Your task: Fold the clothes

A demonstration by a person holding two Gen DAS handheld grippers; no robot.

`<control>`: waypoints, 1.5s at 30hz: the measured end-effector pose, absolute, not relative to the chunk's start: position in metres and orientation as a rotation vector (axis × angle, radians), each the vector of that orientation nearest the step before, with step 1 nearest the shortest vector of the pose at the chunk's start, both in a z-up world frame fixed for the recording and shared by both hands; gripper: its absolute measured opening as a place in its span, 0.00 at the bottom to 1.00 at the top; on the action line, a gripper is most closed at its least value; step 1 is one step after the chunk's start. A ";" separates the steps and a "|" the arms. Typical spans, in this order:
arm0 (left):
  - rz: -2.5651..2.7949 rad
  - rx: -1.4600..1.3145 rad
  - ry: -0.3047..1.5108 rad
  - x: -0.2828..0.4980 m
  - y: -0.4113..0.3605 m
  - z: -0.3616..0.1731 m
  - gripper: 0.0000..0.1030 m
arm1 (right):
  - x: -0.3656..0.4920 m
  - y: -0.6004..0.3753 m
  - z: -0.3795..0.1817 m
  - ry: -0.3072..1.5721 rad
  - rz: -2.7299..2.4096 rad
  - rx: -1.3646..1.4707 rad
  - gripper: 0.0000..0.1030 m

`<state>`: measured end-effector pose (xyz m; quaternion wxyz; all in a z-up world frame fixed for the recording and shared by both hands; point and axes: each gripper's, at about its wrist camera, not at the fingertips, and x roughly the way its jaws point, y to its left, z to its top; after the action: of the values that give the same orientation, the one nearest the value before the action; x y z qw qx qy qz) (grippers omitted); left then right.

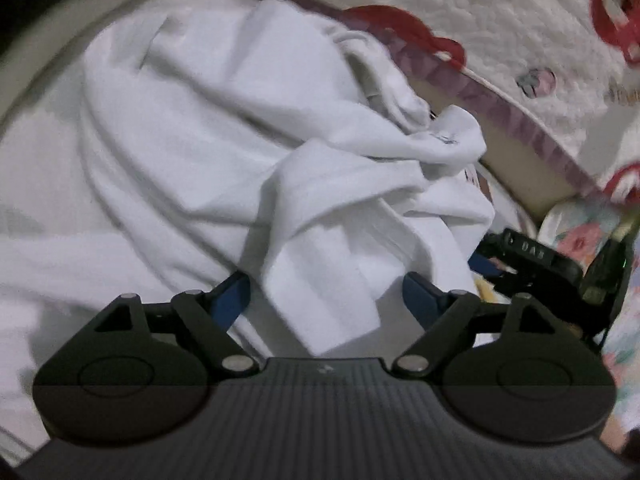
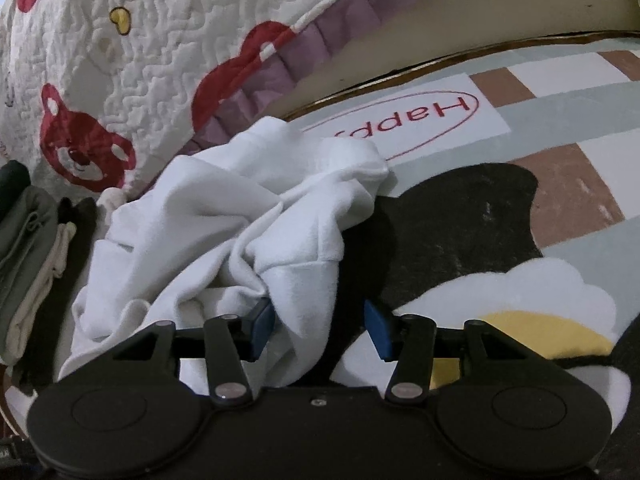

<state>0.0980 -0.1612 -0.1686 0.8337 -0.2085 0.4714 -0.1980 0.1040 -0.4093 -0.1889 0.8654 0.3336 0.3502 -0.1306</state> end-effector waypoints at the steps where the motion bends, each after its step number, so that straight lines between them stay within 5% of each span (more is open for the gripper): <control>1: -0.413 -0.425 0.982 0.096 -0.161 -0.169 0.76 | 0.105 -0.409 -0.189 0.728 -0.279 0.698 0.56; 4: -0.385 -0.356 0.939 0.094 -0.158 -0.168 0.11 | 0.109 -0.402 -0.189 0.727 -0.276 0.635 0.57; 5: -0.383 -0.330 0.924 0.094 -0.156 -0.166 0.10 | 0.111 -0.399 -0.189 0.731 -0.269 0.591 0.56; 6: -0.379 -0.314 0.906 0.094 -0.154 -0.162 0.10 | 0.114 -0.394 -0.188 0.740 -0.257 0.534 0.37; 7: -0.366 -0.322 0.884 0.095 -0.149 -0.156 0.10 | 0.116 -0.389 -0.187 0.751 -0.247 0.482 0.05; 20: -0.249 -0.224 0.580 0.076 -0.105 -0.068 0.09 | 0.101 -0.427 -0.107 0.664 -0.457 0.315 0.03; 30: -0.251 -0.290 0.583 0.063 -0.090 -0.047 0.08 | 0.115 -0.482 -0.008 0.646 -0.671 0.013 0.03; 32: -0.236 -0.282 0.602 0.064 -0.092 -0.059 0.08 | 0.131 -0.474 0.016 0.623 -0.760 -0.206 0.08; 34: -0.201 -0.248 0.626 0.068 -0.096 -0.077 0.08 | 0.145 -0.469 0.029 0.562 -0.838 -0.334 0.57; 35: -0.184 -0.230 0.639 0.070 -0.098 -0.086 0.08 | 0.151 -0.471 0.032 0.542 -0.848 -0.344 0.62; 45: -0.013 -0.181 0.724 0.092 -0.081 -0.137 0.07 | 0.104 -0.513 -0.047 0.664 -0.623 0.342 0.62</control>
<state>0.0919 -0.0812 -0.1365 0.9312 -0.0885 0.3536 -0.0063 0.1039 -0.5132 -0.0466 0.8840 0.1642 0.3192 -0.2995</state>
